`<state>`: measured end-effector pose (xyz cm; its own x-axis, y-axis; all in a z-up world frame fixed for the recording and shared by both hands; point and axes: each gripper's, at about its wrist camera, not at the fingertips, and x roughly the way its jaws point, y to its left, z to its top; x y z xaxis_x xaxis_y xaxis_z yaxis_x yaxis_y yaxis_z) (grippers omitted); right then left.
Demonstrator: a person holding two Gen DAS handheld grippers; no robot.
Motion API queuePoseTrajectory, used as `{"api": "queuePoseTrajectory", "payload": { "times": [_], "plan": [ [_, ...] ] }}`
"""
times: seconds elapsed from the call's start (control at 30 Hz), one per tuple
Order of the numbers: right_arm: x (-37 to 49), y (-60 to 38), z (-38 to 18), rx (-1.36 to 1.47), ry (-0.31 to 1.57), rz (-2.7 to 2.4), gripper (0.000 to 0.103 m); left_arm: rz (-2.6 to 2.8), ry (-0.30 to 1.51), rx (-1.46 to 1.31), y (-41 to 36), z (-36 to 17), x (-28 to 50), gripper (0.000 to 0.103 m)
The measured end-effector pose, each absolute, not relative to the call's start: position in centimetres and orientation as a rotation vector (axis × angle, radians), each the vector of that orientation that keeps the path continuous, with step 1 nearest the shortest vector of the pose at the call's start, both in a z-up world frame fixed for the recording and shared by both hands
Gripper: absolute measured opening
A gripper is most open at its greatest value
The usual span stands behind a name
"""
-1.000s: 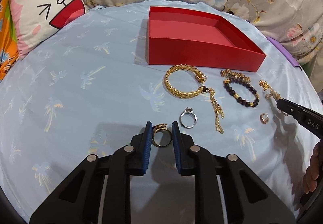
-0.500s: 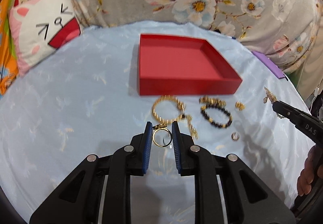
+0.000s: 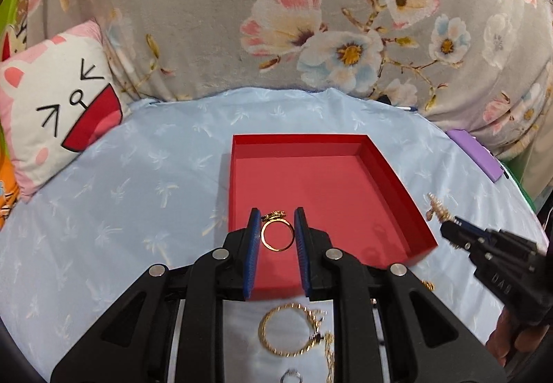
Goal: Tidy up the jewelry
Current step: 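Carry the pearl bracelet and gold ring into the red box and open both tools, then withdraw both open tools from the red box toward the remaining jewelry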
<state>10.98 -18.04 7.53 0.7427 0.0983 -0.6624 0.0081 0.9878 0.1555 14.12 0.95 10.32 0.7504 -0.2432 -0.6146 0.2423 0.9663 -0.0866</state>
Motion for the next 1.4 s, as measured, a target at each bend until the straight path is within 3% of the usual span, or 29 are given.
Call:
{"api": "queuePoseTrajectory", "payload": {
  "times": [0.5, 0.57, 0.77, 1.1, 1.17, 1.23, 1.4],
  "plan": [
    [16.3, -18.4, 3.5, 0.167, 0.789, 0.037, 0.012, -0.245, 0.775, 0.017, -1.0, 5.4, 20.2, 0.019],
    [16.3, -18.5, 3.5, 0.163, 0.779, 0.032, 0.015, -0.237, 0.772, 0.019, -1.0, 5.1, 20.4, 0.024],
    [14.5, -18.9, 4.9, 0.165, 0.733, 0.021, 0.026, -0.180, 0.732, 0.039, -0.2, 5.7, 19.4, 0.057],
    [5.2, -18.1, 6.1, 0.134, 0.692, 0.025, 0.038, -0.151, 0.693, 0.036, 2.8, 7.0, 12.5, 0.065],
    [3.4, -18.1, 5.6, 0.147, 0.705, 0.024, 0.039, -0.150, 0.694, 0.028, 3.4, 6.6, 10.6, 0.078],
    [1.7, -18.0, 4.9, 0.162, 0.721, 0.026, 0.040, -0.159, 0.703, 0.018, 3.6, 6.1, 9.1, 0.082],
    [-0.6, -17.9, 3.6, 0.173, 0.756, 0.018, 0.040, -0.189, 0.752, 0.005, 3.0, 4.3, 6.6, 0.082]
  ]
}}
